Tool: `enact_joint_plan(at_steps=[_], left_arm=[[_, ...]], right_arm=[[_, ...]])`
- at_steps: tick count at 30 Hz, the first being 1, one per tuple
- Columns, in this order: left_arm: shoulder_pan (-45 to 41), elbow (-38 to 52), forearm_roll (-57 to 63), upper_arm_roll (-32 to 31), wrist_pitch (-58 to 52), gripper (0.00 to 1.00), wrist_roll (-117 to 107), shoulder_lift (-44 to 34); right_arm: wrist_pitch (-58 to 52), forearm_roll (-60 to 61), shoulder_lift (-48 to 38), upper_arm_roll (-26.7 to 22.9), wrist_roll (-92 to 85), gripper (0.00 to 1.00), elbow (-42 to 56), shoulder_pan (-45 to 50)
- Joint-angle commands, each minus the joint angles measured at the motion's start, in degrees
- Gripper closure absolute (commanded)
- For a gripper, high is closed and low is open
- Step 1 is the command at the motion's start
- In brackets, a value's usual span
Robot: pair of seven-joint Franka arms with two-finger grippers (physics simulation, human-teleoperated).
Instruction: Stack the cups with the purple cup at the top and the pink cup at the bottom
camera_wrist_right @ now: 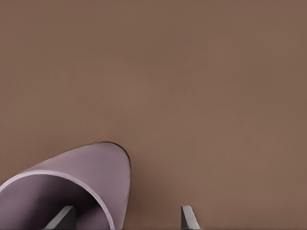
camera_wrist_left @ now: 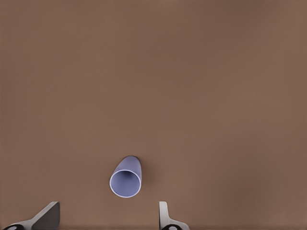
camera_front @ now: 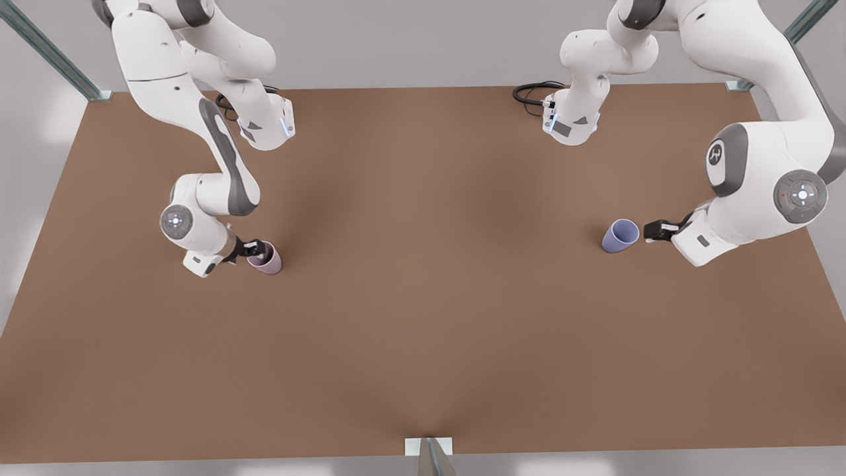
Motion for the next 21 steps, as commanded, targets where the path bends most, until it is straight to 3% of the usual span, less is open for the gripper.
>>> enact_joint_plan(at_steps=[1, 3, 8, 12, 16, 18, 20, 21], left_arm=[[0.0, 0.0, 0.0, 0.0, 0.3, 0.0, 0.1, -0.1], [0.0, -2.6, 0.1, 0.1, 3.3, 0.0, 0.1, -0.9], [0.1, -2.8, 0.1, 0.1, 3.3, 0.0, 0.0, -1.0], [0.1, -2.8, 0.0, 0.1, 3.0, 0.0, 0.1, -0.9], [0.1, -2.8, 0.1, 0.2, 2.9, 0.0, 0.1, -1.0], [0.1, -2.8, 0.1, 0.2, 2.6, 0.0, 0.1, -1.0], [0.1, -2.8, 0.1, 0.2, 2.6, 0.0, 0.1, -1.0], [0.1, -2.8, 0.1, 0.2, 2.6, 0.0, 0.1, -1.0]], right_arm=[[1.7, 0.1, 0.6, 0.0, -3.5, 0.13, 0.1, 0.1], [1.6, 0.1, 1.3, 0.1, -3.3, 0.25, 0.4, 0.2], [2.5, 0.1, 1.9, 0.0, -3.0, 0.25, 0.1, 1.0], [2.6, 0.1, 2.5, 0.0, -3.4, 0.35, 0.3, 1.6], [2.3, 0.1, 2.7, 0.0, -3.5, 0.49, 0.4, 1.5], [2.3, 0.0, 2.8, 0.0, -3.6, 0.63, 0.4, 1.5], [2.4, 0.1, 2.8, 0.0, -3.6, 0.68, 0.4, 1.5], [2.3, 0.1, 2.7, 0.0, -3.6, 0.79, 0.4, 1.5]])
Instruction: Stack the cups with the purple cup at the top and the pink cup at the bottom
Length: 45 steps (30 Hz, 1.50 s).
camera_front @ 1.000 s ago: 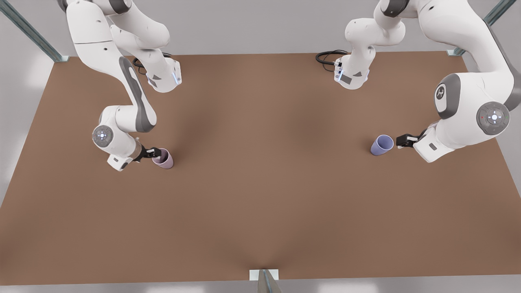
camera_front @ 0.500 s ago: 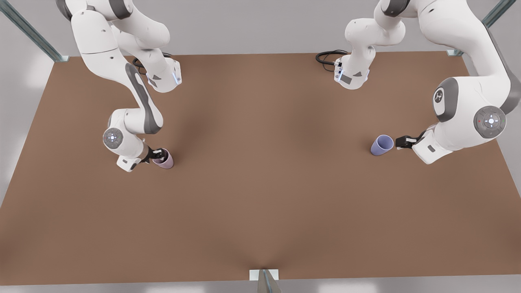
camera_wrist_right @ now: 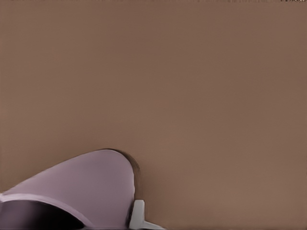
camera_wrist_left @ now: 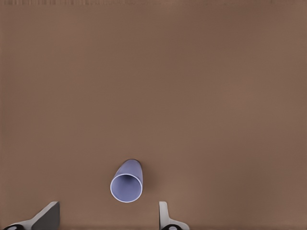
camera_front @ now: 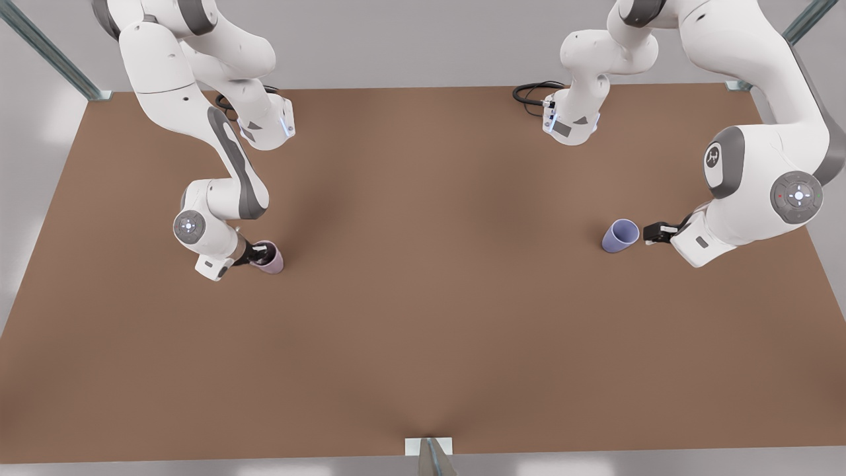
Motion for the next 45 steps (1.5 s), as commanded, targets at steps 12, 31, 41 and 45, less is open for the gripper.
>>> enact_joint_plan(at_steps=[12, 31, 41, 45], left_arm=[[0.0, -0.1, 0.0, 0.0, -0.4, 0.0, 0.0, -0.4], [0.0, -0.1, 0.0, 0.2, -0.2, 0.0, 0.0, 0.2], [0.4, -12.8, -0.2, 0.6, 11.3, 0.0, 0.1, -3.2], [0.4, -25.7, -0.8, 2.7, 21.4, 0.0, 0.2, -7.8]], right_arm=[[-22.0, 0.4, 1.8, 10.7, 16.7, 0.79, 21.5, 2.5], [-27.9, -0.5, 40.2, 0.3, 71.3, 0.79, 78.6, 44.0], [-27.1, 0.0, 45.4, -2.7, 71.1, 0.79, 84.5, 44.9], [-26.3, 0.2, 46.4, -2.6, 71.1, 0.75, 84.5, 44.9]])
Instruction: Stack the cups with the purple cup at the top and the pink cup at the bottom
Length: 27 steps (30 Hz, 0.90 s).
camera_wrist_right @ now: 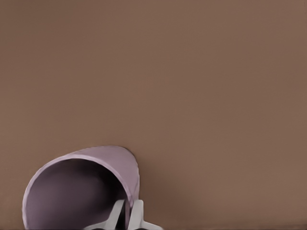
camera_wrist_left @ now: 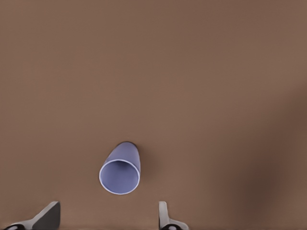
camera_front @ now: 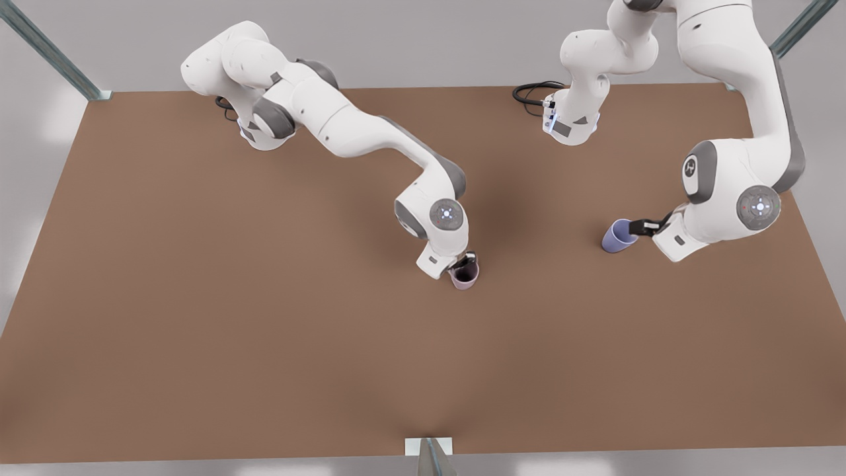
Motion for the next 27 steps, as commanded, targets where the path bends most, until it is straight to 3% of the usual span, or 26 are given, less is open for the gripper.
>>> enact_joint_plan(at_steps=[1, 7, 12, 20, 21, 22, 23, 24, 27], left_arm=[[0.1, -5.0, -0.2, 0.8, 11.9, 0.0, 0.2, -1.8], [0.1, -17.5, -0.5, 4.9, 25.7, 0.0, 0.9, -2.2], [0.1, -26.0, -0.5, 8.0, 34.3, 0.0, 3.7, -2.1], [0.1, -29.3, -0.5, 8.6, 36.7, 0.0, 3.7, 0.1], [0.1, -29.5, -0.5, 9.1, 36.7, 0.0, 3.8, 0.2], [0.1, -29.6, -0.5, 9.5, 36.6, 0.0, 4.5, 0.3], [0.1, -29.6, -0.5, 10.0, 36.4, 0.0, 5.0, 0.3], [0.1, -29.6, -0.5, 10.1, 36.2, 0.0, 5.1, 0.3], [0.1, -30.4, -0.5, 10.1, 36.6, 0.0, 5.1, 0.7]], right_arm=[[0.5, 0.1, 0.2, 0.0, 14.3, 0.76, 0.0, -0.1], [0.7, 1.5, 0.2, 0.0, 14.3, 0.78, 0.0, -0.2], [-0.2, 1.6, -0.9, 0.0, 14.4, 0.66, 0.0, -0.1], [-2.8, 1.7, -3.6, -0.1, 13.3, 0.64, -0.7, -0.3], [-2.9, 2.8, -8.0, -0.2, 9.9, 0.64, -5.7, -0.7], [-2.8, 3.1, -15.0, -0.8, 5.1, 0.57, -13.6, -2.5], [-2.3, 3.1, -23.5, -0.5, 0.5, 0.32, -22.4, -7.3], [2.1, 3.1, -33.9, -0.5, -10.6, 0.0, -35.4, -10.7], [-0.7, 2.2, -48.3, -0.5, -27.3, 0.0, -46.2, -24.6]])
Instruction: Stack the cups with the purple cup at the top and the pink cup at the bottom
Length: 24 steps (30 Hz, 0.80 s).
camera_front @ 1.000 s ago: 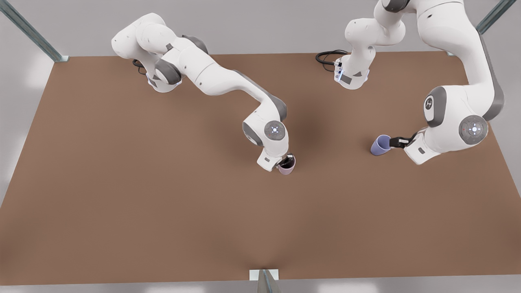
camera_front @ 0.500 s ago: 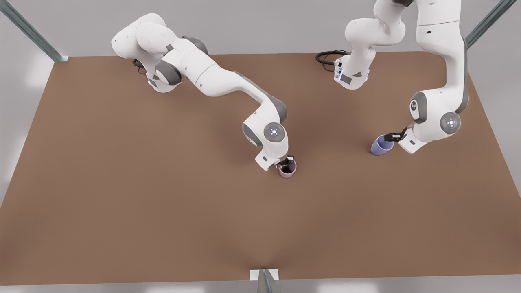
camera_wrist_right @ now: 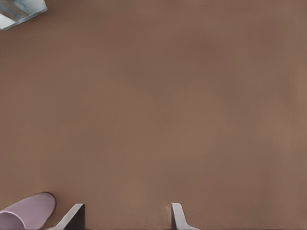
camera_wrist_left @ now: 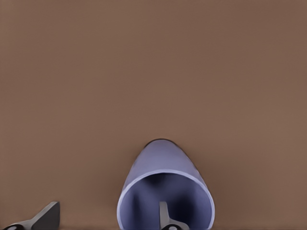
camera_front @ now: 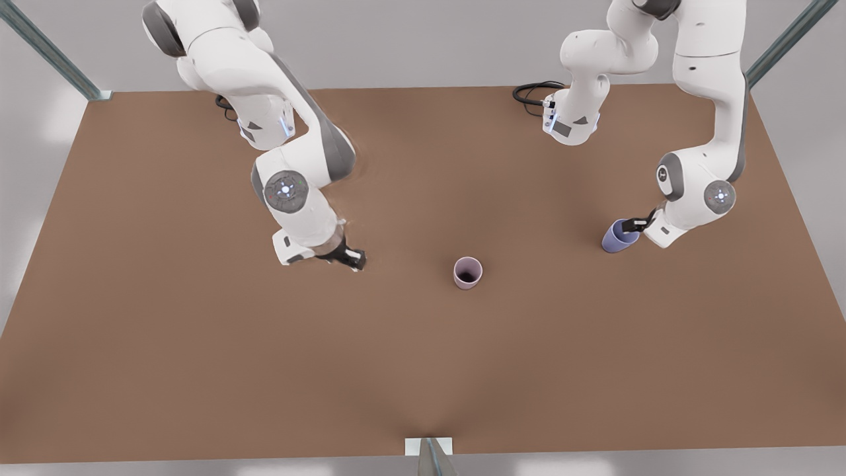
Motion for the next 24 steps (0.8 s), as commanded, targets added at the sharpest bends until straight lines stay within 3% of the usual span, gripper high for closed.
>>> enact_joint_plan(at_steps=[1, 2, 4, 6, 10, 14, 17, 21, 24], left_arm=[[-0.1, -0.1, 0.1, 0.0, 1.5, 0.0, 2.0, 0.6], [-0.1, -0.1, 0.1, 0.0, 1.5, 0.03, 2.0, 0.9], [-0.1, -0.1, -0.1, 0.0, 1.6, 0.27, 1.9, 1.6], [-0.1, 0.0, -1.2, 0.0, 1.6, 0.37, 2.0, 2.3], [-0.1, 0.0, -1.3, -0.3, 1.6, 0.42, 2.0, 3.2], [-0.1, 0.1, -1.9, -0.6, 1.5, 0.57, 1.9, 3.2], [-0.2, 0.3, -2.5, -0.7, 1.5, 0.59, 1.7, 3.0], [-0.2, 0.4, -2.5, -0.9, 1.5, 0.73, 1.3, 3.0], [-0.2, 0.9, -2.6, -0.9, 1.4, 0.77, 1.2, 3.0]], right_arm=[[-4.7, 1.0, -5.5, 0.0, -36.1, 0.0, -2.7, -8.0], [-11.1, 0.8, -7.8, 0.4, -37.4, 0.0, -2.2, -13.2], [-17.5, -7.1, -9.3, 5.9, -41.1, 0.0, 0.0, -23.6], [-17.6, -6.1, -8.8, 1.2, -45.4, 0.0, 2.1, -23.4], [-18.2, -6.3, -9.0, 1.2, -45.5, 0.0, 3.7, -23.5], [-19.2, -6.4, -9.4, 1.3, -45.5, 0.0, 3.8, -23.4], [-19.2, -7.1, -9.3, 1.2, -45.8, 0.0, 3.8, -23.5], [-18.5, -7.1, -8.8, 1.1, -45.8, 0.0, 3.9, -23.7], [-18.5, -6.9, -8.9, 1.2, -46.0, 0.0, 4.1, -23.5]])
